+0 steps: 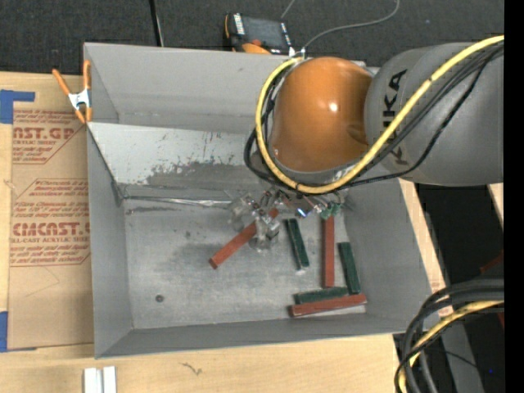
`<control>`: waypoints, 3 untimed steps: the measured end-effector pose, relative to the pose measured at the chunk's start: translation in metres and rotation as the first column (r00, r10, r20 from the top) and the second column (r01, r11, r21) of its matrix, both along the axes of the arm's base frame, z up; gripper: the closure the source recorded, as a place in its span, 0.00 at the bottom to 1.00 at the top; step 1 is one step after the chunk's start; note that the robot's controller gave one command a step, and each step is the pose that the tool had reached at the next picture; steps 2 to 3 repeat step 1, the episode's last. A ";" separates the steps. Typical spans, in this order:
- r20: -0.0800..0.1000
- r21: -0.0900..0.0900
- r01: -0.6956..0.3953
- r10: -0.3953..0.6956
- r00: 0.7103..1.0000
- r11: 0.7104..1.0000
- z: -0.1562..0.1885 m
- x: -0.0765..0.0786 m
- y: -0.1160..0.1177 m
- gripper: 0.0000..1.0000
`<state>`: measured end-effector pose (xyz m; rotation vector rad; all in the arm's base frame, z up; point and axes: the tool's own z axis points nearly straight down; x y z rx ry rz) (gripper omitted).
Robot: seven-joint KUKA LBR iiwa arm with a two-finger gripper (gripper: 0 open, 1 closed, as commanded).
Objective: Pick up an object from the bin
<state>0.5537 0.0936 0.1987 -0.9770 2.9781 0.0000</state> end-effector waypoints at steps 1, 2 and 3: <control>-0.001 -0.001 -0.011 0.011 1.000 1.000 0.030 -0.002 0.004 1.00; -0.001 -0.001 -0.011 0.011 1.000 1.000 0.030 -0.002 0.004 1.00; -0.001 -0.001 -0.011 0.011 1.000 1.000 0.030 -0.002 0.004 1.00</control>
Offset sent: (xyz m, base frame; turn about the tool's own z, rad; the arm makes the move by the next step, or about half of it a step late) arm -0.0027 0.0028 0.0279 -0.0110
